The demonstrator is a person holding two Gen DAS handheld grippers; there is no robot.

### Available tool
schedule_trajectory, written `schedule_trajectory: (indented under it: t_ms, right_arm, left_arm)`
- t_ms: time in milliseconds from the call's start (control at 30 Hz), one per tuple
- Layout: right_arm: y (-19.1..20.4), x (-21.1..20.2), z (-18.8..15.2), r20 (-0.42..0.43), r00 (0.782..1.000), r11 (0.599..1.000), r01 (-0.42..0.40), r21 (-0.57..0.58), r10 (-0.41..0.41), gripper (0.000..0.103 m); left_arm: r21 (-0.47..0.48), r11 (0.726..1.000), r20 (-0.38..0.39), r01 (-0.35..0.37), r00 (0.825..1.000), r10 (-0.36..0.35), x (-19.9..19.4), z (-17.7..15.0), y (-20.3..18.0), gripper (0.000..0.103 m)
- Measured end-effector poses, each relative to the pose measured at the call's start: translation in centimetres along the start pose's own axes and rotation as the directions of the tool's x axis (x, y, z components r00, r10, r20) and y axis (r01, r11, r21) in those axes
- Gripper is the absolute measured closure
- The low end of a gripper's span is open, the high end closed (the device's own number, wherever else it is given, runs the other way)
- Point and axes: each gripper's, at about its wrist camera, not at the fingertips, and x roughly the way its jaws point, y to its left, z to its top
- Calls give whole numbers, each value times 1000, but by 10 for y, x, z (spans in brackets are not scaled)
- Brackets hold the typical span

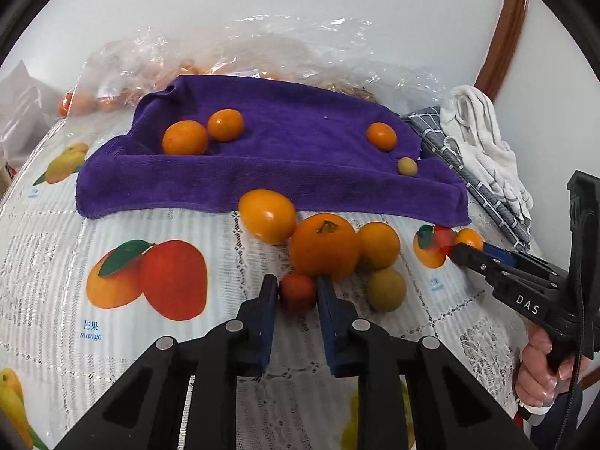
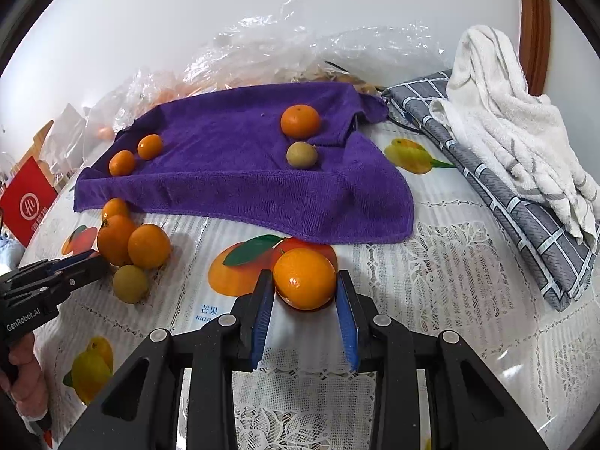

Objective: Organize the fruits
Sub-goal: 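Grasp the small dark red fruit in the row with the left gripper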

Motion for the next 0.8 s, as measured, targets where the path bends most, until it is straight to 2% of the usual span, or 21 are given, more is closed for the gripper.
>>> schedule_trajectory:
  t_ms: [300,533,700,800]
  right_arm:
    - [5,-1,-1,8,1000,1000,8,-23,-7,70]
    - [4,-6,-2,28,1000,1000,-10,-19,11,70]
    - [2,-8,-3,41,999,1000,-24,-7,24,70]
    - [4,-11,-3,50,998,999,-37,-19,38,70]
  left_arm:
    - [-44,999,75,23,997,-20,-16,-3,9,82]
    - [-37,999,132,3,991,2,-27,-2,7,82]
    - [-63,998,162,13,987,-2,-34,0,11,82]
    - [-76,997,185,-6,982,21,-37,1,14,82]
